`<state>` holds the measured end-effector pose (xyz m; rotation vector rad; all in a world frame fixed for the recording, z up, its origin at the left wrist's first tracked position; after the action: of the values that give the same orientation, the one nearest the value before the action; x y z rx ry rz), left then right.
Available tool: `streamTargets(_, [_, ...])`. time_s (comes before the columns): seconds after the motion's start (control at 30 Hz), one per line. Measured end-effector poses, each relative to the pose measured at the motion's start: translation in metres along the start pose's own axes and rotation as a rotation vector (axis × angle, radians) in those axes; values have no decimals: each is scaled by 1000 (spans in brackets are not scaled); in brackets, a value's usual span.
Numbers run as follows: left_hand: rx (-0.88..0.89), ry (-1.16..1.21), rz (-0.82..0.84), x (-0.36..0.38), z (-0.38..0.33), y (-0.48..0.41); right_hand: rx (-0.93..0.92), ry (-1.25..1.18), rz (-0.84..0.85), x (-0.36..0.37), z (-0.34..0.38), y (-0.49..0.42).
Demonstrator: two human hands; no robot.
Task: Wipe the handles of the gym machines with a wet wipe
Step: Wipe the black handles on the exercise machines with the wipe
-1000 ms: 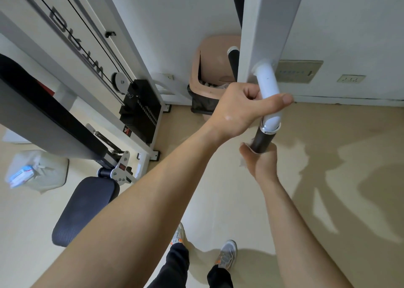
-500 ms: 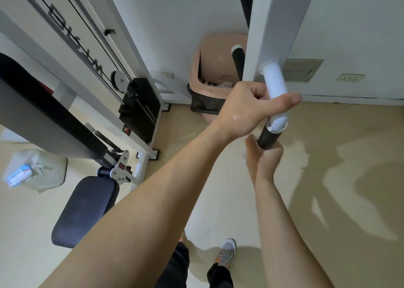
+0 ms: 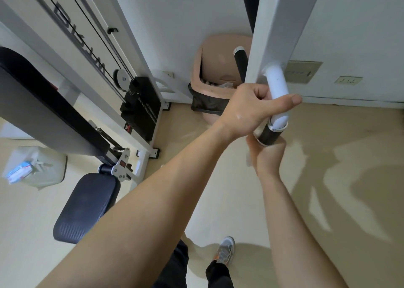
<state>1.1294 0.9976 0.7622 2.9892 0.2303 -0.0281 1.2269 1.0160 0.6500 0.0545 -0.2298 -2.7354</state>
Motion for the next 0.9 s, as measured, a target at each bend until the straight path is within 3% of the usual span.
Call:
streamTargets(0.07, [-2,-3,11,-2,-1,1,93,8,-15,3,-28,-2])
streamTargets(0.23, [1,-2,9,-4,-1,6,302,215,185,-5,-51,-2])
streamTargets(0.33, [-3,-35,5,-8,-1,13,485,316,157,-12,-54,14])
streamTargets(0.47, [-62,-49,-14,-36,23,40,622,-36,256,9,-44,58])
streamTargets(0.57, [-161,-83,-118,-74,59,77,553,-355,363,39,-11,80])
streamTargets(0.67, [-306,-2,-48,-91,79,117,519,-545,364,68,17,85])
streamTargets(0.77, [-251,112,-112,-105,77,138,593,-680,432,103,41,84])
streamTargets(0.9, [-117,-36,-282,-132,58,146,567,-750,383,139,66,76])
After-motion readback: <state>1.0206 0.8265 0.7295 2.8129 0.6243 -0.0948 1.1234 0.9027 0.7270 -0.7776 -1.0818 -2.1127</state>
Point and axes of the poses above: each hand's wrist, its own y-axis away from the middle knuckle, its own x-axis out of the palm, z = x × y, the point moved 4 cm from there along -y, towards the middle knuckle, and after that the axes turned 11 degrees about z, right-handed, at the moved point
